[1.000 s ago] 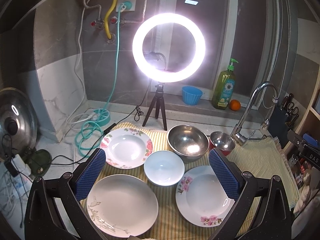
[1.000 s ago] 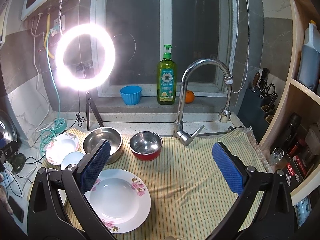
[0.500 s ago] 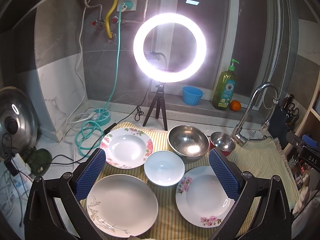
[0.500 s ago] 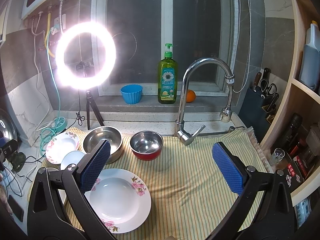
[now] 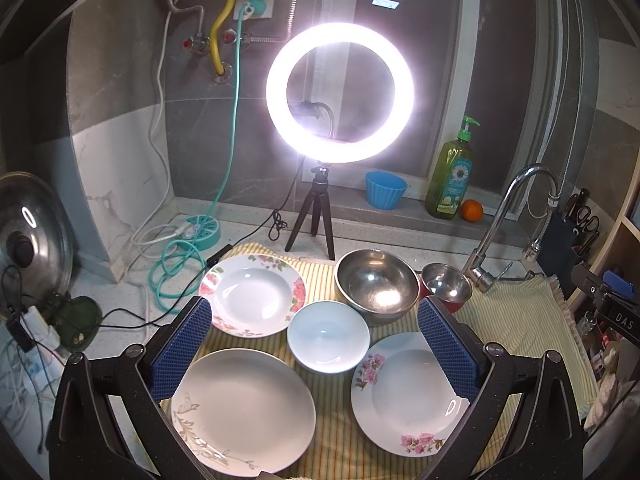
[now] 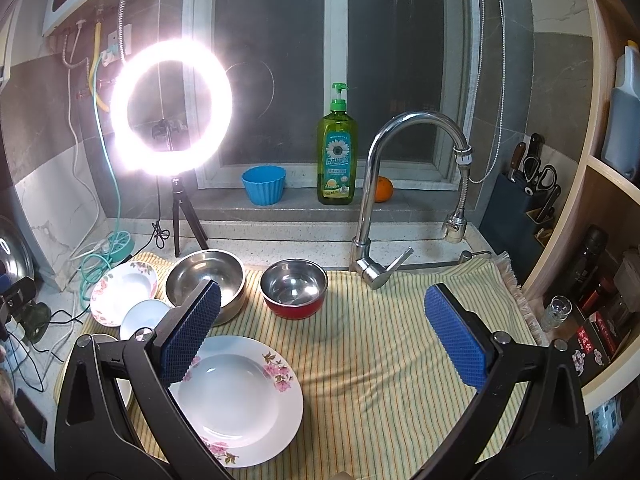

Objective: Organize plates and bowls

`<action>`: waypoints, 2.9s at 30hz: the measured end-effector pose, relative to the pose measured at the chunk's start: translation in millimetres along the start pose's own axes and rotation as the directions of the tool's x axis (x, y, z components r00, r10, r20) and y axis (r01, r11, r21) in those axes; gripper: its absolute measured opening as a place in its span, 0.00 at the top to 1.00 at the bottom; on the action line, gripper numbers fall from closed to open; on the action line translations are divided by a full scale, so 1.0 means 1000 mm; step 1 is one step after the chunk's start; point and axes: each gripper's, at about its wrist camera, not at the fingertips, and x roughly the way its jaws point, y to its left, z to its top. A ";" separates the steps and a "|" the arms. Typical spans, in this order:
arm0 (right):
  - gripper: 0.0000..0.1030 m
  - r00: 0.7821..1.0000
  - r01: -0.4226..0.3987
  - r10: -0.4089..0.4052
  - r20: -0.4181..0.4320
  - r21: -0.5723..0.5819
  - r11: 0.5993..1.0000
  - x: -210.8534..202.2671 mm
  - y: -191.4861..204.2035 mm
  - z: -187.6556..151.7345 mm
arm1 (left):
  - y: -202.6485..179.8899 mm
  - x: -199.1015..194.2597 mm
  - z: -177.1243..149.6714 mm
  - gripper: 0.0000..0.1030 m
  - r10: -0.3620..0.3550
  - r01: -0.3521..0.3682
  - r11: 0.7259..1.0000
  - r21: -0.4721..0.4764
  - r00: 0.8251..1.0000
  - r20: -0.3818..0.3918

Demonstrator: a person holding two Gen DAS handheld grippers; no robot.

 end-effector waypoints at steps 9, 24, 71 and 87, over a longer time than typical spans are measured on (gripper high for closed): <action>0.00 1.000 -0.002 0.002 -0.003 0.000 1.000 0.003 0.000 0.000 | -0.002 0.008 0.001 0.01 -0.002 0.002 1.000 -0.002 1.000 -0.007; 0.00 0.998 -0.018 0.018 -0.053 -0.003 1.000 0.026 -0.004 -0.002 | -0.002 0.029 -0.008 0.01 -0.028 0.026 0.999 -0.022 0.996 -0.081; 0.69 0.679 -0.322 0.431 -0.595 0.286 0.902 0.190 -0.037 -0.122 | -0.017 0.144 -0.103 0.70 -0.265 0.174 0.960 -0.218 0.814 -0.518; 0.84 0.600 -0.388 0.522 -0.606 0.349 0.853 0.201 -0.025 -0.127 | -0.017 0.158 -0.110 0.74 -0.291 0.188 0.953 -0.239 0.789 -0.542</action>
